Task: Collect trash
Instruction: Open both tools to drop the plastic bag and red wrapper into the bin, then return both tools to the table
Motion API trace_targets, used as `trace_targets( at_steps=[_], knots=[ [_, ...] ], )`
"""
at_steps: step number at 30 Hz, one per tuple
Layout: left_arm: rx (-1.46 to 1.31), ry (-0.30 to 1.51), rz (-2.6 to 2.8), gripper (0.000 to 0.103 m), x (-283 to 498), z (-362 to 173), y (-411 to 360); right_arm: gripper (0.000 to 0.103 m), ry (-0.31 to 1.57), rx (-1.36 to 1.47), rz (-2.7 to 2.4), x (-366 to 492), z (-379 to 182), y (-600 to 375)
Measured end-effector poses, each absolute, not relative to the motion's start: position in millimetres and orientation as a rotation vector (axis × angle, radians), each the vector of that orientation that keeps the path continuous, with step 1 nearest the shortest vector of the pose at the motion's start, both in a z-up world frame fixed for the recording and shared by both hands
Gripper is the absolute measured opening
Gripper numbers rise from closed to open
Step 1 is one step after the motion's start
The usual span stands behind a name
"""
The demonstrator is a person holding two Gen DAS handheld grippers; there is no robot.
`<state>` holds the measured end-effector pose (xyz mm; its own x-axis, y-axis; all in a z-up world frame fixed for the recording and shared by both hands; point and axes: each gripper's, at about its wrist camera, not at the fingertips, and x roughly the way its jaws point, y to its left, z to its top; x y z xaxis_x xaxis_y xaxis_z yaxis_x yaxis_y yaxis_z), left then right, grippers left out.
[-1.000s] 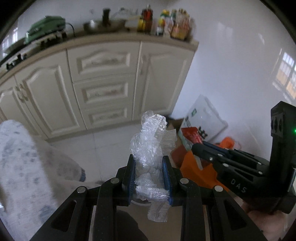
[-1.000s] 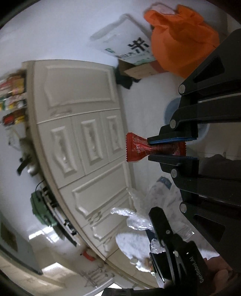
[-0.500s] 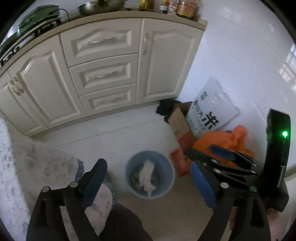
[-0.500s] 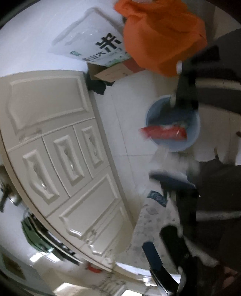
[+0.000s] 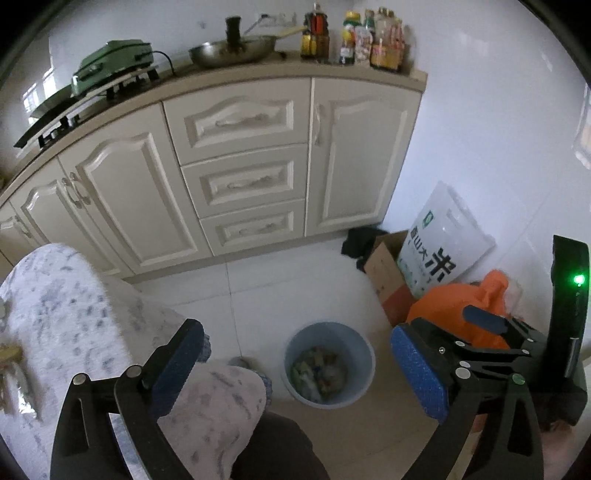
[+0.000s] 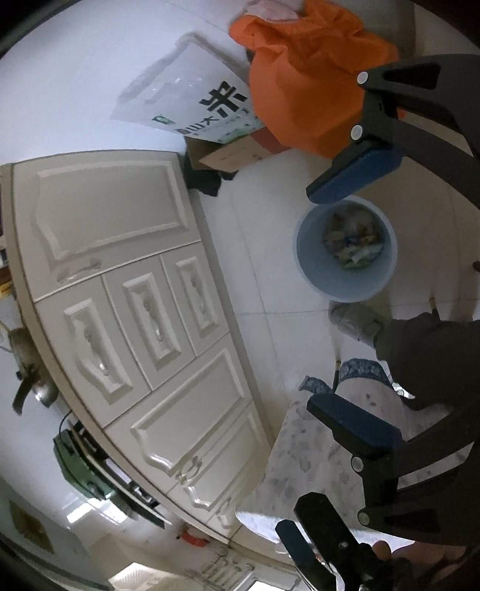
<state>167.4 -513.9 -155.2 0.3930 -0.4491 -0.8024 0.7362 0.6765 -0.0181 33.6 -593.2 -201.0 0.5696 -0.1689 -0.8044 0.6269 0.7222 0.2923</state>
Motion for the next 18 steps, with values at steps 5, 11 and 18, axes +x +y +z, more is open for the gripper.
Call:
trace_targets(
  at_steps=[5, 11, 18],
  knots=[
    [0.304, 0.848, -0.768, 0.100, 159, -134, -459, 0.103, 0.826, 0.561, -0.487, 39, -178, -569],
    [0.243, 0.788, -0.749, 0.102, 143, -103, -389, 0.103, 0.791, 0.495, -0.461, 48, -145, -532],
    [0.161, 0.712, -0.701, 0.102, 120, -70, -302, 0.103, 0.742, 0.417, -0.414, 62, -106, -478]
  ],
)
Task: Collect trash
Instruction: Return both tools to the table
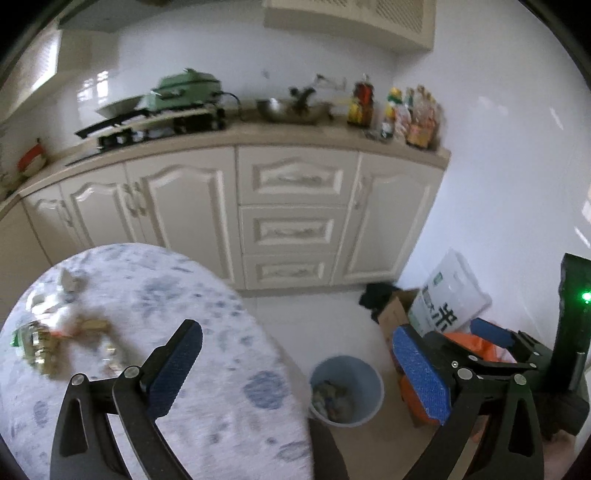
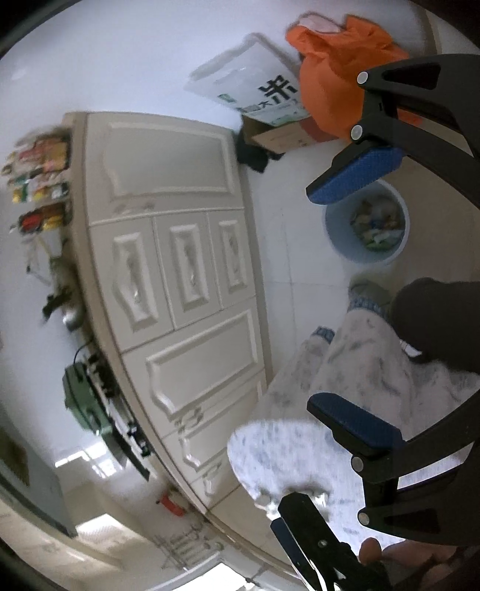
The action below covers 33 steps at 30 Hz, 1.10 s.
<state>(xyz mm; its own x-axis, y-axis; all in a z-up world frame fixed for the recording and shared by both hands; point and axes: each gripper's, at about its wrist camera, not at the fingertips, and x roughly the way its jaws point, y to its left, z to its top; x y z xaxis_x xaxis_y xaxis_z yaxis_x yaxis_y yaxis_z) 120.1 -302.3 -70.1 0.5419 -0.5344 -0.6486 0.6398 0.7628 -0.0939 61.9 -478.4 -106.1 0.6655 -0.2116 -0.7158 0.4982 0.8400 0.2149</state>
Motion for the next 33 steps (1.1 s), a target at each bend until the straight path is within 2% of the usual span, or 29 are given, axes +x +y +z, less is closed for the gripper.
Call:
trace_targets(
  at_steps=[10, 18, 24, 33],
  knots=[
    [0.043, 0.564, -0.551, 0.102, 76, -46, -181, 0.103, 0.650, 0.255, -0.273, 94, -53, -381],
    [-0.030, 0.487, -0.413, 0.102, 42, -39, -85, 0.103, 0.602, 0.167, -0.132, 125, -32, -304],
    [-0.062, 0.496, -0.297, 0.102, 39, -42, -34, 0.103, 0.601, 0.133, -0.012, 148, -28, -256],
    [-0.066, 0.555, -0.217, 0.102, 53, -26, 0, 0.103, 0.660, 0.141, 0.060, 183, -29, -222]
  ],
)
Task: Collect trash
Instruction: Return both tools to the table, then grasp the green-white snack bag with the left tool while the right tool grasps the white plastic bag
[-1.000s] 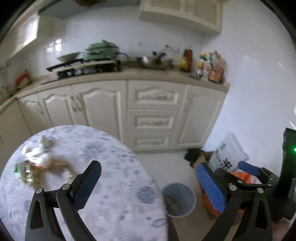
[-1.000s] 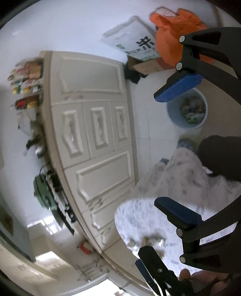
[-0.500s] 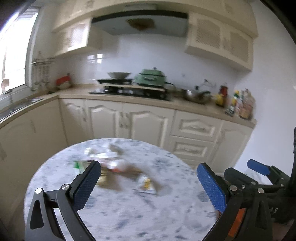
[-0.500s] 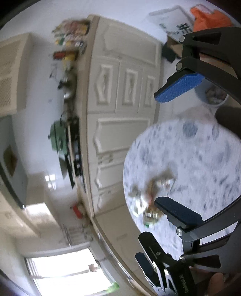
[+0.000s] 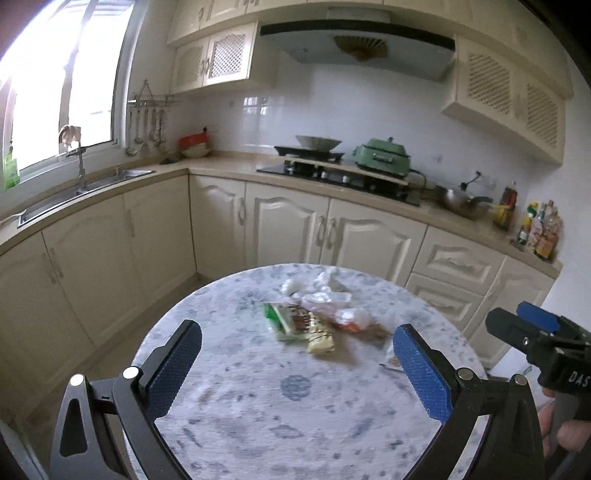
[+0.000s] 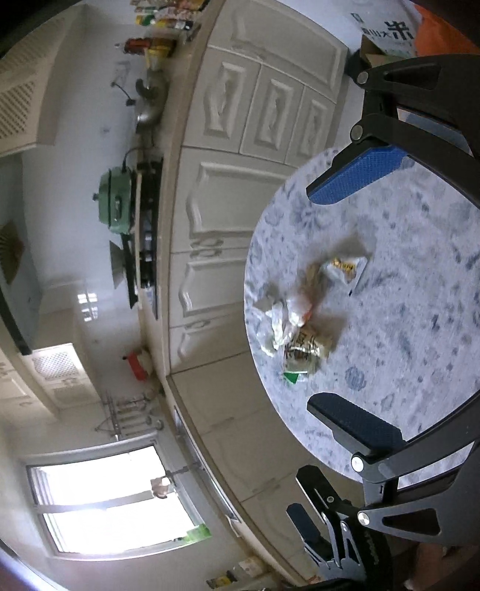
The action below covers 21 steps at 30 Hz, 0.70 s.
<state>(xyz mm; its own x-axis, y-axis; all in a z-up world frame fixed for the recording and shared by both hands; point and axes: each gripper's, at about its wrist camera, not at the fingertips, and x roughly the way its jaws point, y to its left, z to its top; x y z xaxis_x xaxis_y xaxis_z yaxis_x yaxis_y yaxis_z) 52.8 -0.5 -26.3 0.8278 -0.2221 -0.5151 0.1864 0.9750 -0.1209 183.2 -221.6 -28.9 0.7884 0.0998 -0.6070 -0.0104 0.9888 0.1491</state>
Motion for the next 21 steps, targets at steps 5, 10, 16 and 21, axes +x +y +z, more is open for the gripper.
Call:
trace_targets(
  at_steps=[5, 10, 16, 21],
  knots=[
    [-0.058, 0.614, -0.206, 0.102, 87, -28, 7, 0.103, 0.707, 0.116, 0.081, 207, -30, -211],
    [-0.020, 0.692, -0.207, 0.102, 145, -43, 1, 0.103, 0.782, 0.096, 0.089, 246, -45, -208],
    [-0.012, 0.802, -0.184, 0.102, 220, -76, -7, 0.103, 0.881, 0.084, 0.092, 295, -82, -209],
    [0.002, 0.879, -0.205, 0.102, 269, -103, -18, 0.101, 0.986, 0.078, 0.112, 337, -126, -207]
  ],
)
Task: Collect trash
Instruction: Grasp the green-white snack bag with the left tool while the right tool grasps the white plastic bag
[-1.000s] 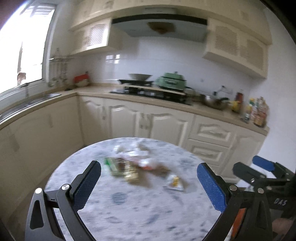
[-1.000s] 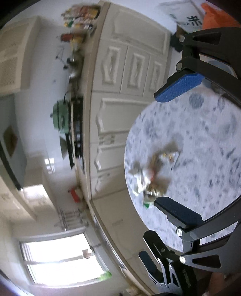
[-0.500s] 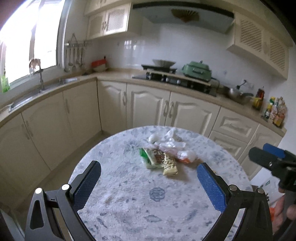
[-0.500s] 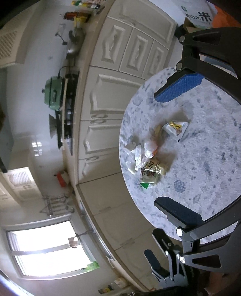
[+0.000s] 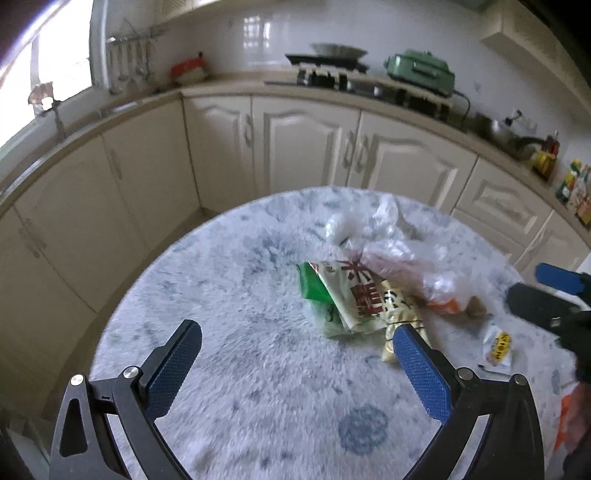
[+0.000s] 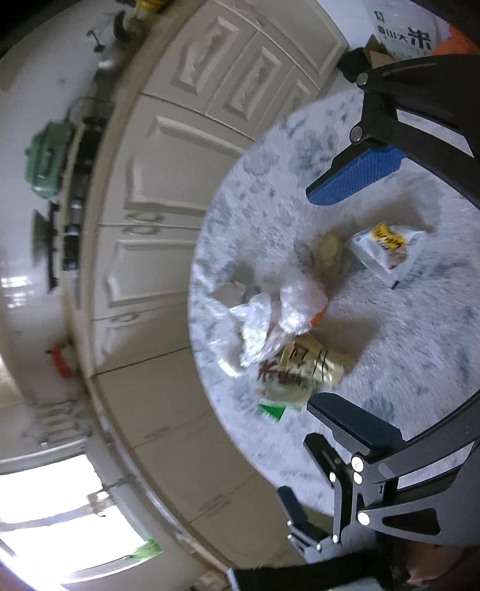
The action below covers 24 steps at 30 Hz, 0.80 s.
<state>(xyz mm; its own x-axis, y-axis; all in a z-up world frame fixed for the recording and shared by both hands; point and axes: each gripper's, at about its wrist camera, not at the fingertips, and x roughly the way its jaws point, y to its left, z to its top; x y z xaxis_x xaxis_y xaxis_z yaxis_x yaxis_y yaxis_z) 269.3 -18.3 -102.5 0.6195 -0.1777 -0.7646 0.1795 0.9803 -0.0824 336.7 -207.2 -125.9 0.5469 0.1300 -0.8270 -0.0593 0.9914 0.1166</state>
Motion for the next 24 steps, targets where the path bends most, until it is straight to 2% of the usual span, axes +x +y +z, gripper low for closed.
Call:
trace_targets(
  at_steps=[9, 12, 15, 17, 18, 24],
  knots=[
    [0.001, 0.962, -0.233, 0.100, 348, -144, -33, 0.089, 1.067, 0.104, 0.139, 373, -171, -213],
    [0.010, 0.963, -0.248, 0.095, 366, -153, -40, 0.079, 1.085, 0.098, 0.152, 379, -180, -211],
    [0.005, 0.946, -0.287, 0.077, 382, -155, -49, 0.058, 1.096, 0.102, 0.188, 379, -185, -209],
    [-0.003, 0.932, -0.308, 0.063, 385, -157, -53, 0.054, 1.085, 0.095, 0.191, 378, -184, -208],
    [-0.014, 0.929, -0.327, 0.050, 388, -156, -55, 0.053, 1.084, 0.103, 0.196, 378, -185, -209],
    [-0.073, 0.910, -0.328, 0.041, 396, -163, -51, 0.049, 1.067, 0.136, 0.203, 369, -180, -214]
  ],
)
